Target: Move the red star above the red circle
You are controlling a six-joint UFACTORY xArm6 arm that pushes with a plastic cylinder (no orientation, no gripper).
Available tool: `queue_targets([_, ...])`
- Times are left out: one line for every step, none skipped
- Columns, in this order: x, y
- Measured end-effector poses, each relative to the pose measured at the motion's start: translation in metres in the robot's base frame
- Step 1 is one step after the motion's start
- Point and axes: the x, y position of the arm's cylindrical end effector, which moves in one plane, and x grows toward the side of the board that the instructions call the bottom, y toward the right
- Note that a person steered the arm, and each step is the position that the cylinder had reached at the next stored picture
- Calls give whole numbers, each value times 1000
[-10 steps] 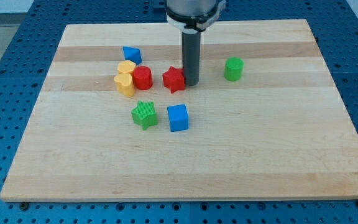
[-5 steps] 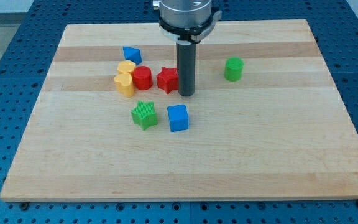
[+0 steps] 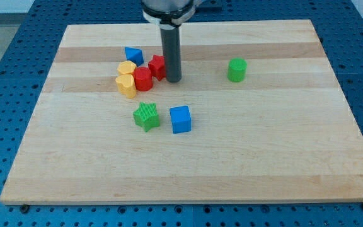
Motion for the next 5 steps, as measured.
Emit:
queue_targets([-13,21])
queue_targets([-29,14])
queue_targets([-29,-10])
queue_targets([-29,-30])
queue_targets([-30,-43])
